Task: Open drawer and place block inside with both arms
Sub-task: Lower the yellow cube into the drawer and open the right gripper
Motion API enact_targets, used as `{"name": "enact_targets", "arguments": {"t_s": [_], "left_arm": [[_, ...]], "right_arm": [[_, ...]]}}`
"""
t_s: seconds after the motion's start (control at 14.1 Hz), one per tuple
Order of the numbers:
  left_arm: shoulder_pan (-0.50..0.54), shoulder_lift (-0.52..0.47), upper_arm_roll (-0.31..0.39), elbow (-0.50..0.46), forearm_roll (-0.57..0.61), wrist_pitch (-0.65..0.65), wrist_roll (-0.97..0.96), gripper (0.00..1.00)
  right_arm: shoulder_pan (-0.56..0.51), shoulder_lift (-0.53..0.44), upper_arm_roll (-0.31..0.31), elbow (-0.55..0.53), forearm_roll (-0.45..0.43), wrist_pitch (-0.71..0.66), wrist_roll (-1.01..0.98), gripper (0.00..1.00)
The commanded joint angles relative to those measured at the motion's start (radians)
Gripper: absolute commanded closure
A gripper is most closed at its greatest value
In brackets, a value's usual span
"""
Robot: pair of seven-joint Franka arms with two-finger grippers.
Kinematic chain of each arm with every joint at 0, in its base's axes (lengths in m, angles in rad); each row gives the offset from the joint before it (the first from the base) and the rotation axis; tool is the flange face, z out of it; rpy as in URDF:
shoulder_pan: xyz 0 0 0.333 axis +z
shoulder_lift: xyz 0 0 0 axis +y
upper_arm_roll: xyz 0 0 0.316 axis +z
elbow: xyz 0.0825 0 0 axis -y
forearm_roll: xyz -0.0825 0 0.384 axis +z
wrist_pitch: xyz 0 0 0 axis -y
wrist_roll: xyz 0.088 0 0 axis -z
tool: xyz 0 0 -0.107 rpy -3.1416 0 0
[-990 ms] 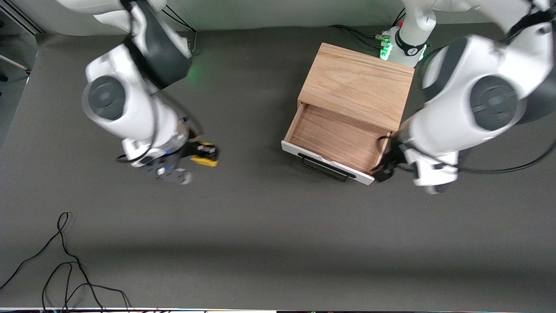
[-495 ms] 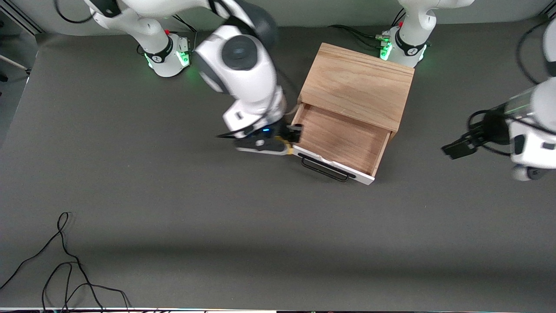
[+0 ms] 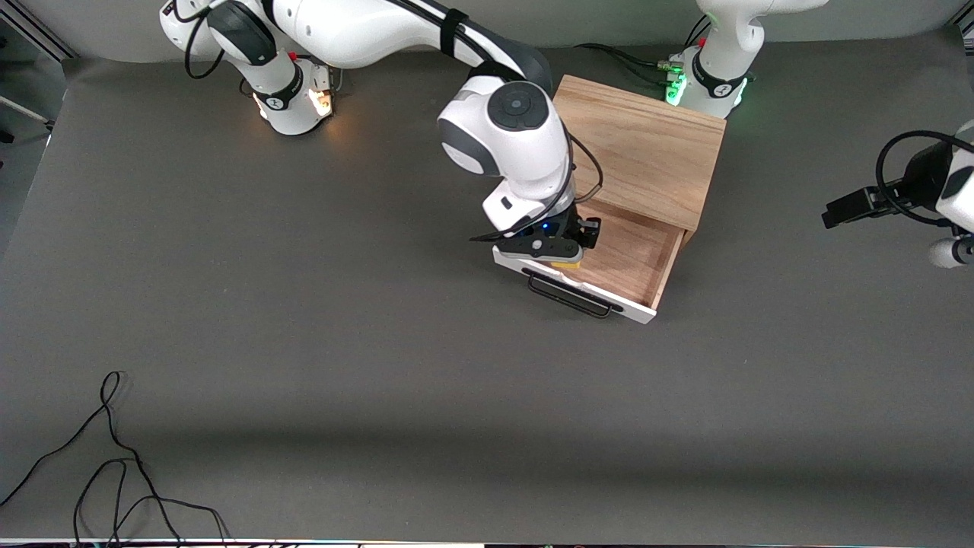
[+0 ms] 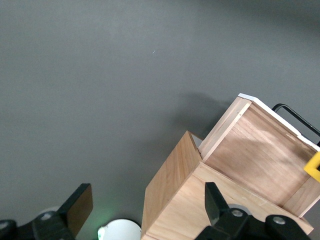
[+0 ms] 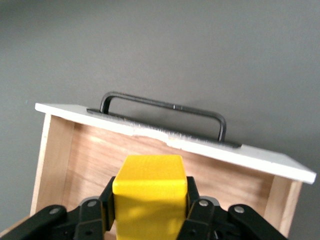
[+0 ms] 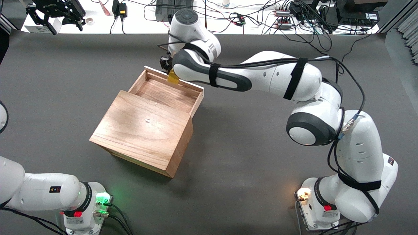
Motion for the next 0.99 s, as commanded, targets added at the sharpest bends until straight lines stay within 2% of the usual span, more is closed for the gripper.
{"name": "enact_targets", "arguments": {"t_s": [0.0,0.57,0.78,0.85,0.92], "left_arm": [[-0.022,-0.074,0.014,-0.097,0.035,0.076,0.184,0.00],[-0.032,-0.048,0.028,-0.051,0.035,0.088,0.228,0.00],[-0.037,-0.042,0.023,-0.055,0.035,0.090,0.226,0.00],[-0.042,-0.039,0.025,-0.055,0.035,0.096,0.231,0.00],[-0.064,-0.039,0.034,-0.057,0.037,0.102,0.232,0.00]], "right_arm": [[0.013,0.029,-0.006,0.026,-0.012,-0.002,0.063,0.72],[0.015,0.052,0.009,-0.002,-0.001,0.000,0.181,0.67],[0.015,0.055,0.017,-0.005,0.011,0.000,0.207,0.56],[0.015,0.055,0.017,-0.005,0.011,0.000,0.215,0.39],[0.015,0.056,0.017,-0.011,0.010,0.000,0.227,0.13]]}}
